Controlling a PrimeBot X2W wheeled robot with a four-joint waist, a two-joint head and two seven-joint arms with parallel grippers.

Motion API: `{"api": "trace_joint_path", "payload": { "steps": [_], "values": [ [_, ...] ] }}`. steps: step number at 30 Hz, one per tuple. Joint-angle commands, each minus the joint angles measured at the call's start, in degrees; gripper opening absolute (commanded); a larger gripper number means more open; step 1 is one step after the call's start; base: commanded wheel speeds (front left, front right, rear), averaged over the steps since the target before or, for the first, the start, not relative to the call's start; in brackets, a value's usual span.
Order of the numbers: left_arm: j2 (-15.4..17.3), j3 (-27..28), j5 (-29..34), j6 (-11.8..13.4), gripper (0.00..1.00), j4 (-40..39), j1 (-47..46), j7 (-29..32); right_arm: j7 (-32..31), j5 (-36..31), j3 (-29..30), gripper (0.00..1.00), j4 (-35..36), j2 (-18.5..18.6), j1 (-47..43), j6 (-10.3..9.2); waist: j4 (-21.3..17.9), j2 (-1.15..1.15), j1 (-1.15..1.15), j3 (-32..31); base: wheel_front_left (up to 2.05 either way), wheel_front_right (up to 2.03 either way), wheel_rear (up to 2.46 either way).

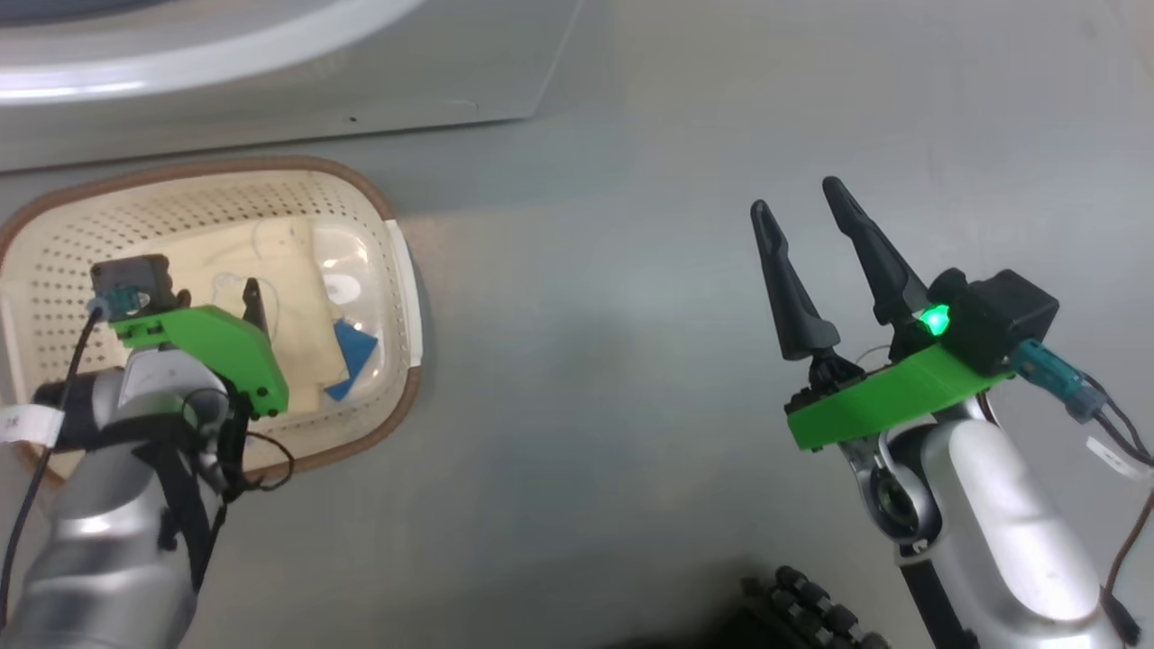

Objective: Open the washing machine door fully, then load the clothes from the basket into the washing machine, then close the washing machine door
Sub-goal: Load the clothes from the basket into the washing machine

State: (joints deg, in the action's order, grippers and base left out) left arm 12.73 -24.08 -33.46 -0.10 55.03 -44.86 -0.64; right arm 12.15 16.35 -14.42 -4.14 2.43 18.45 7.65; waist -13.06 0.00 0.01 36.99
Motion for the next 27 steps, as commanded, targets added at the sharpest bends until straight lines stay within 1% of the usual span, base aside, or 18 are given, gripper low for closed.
{"api": "trace_joint_path", "payload": {
  "steps": [1, 6, 12, 18, 25, 27],
  "values": [
    [2.04, 1.74, -0.54, -0.32, 1.0, 0.29, -0.74, 0.13, 0.78, 0.58, -1.4, 1.0, 1.24, 0.44, 0.45, -0.16, -2.93, 0.0, -0.01, 4.06, 0.0, 0.0, 0.0],
    [3.81, 1.98, -0.93, -2.11, 1.0, 5.42, -4.87, 1.05, 2.02, 2.5, -3.19, 1.0, -0.21, 0.44, 3.14, -0.16, -5.6, 0.0, -0.01, 8.86, 0.0, 0.0, 0.0],
    [6.3, 2.35, -1.44, -3.18, 1.0, 9.61, -9.16, 2.8, 2.7, 4.65, -5.1, 1.0, -1.29, 0.44, 5.62, -0.16, -8.33, 0.0, -0.01, 14.4, 0.0, 0.0, 0.0],
    [8.57, 2.51, -1.52, -3.07, 1.0, 12.45, -12.17, 3.33, 2.83, 6.65, -6.01, 1.0, -1.17, 0.44, 6.87, -0.16, -10.34, 0.0, -0.01, 18.0, 0.0, 0.0, 0.0],
    [9.1, 2.45, -1.76, -2.62, 1.0, 14.49, -14.49, 3.48, 2.84, 7.54, -6.86, 1.0, -0.55, 0.44, 7.07, -0.16, -11.25, 0.0, -0.01, 20.14, 0.0, 0.0, 0.0],
    [9.14, 2.26, -1.65, -2.0, 1.0, 15.11, -15.07, 3.93, 2.84, 7.69, -7.03, 1.0, -0.41, 0.44, 7.24, -0.16, -11.4, 0.0, -0.01, 20.45, 0.0, 0.0, 0.0]
  ]
}}
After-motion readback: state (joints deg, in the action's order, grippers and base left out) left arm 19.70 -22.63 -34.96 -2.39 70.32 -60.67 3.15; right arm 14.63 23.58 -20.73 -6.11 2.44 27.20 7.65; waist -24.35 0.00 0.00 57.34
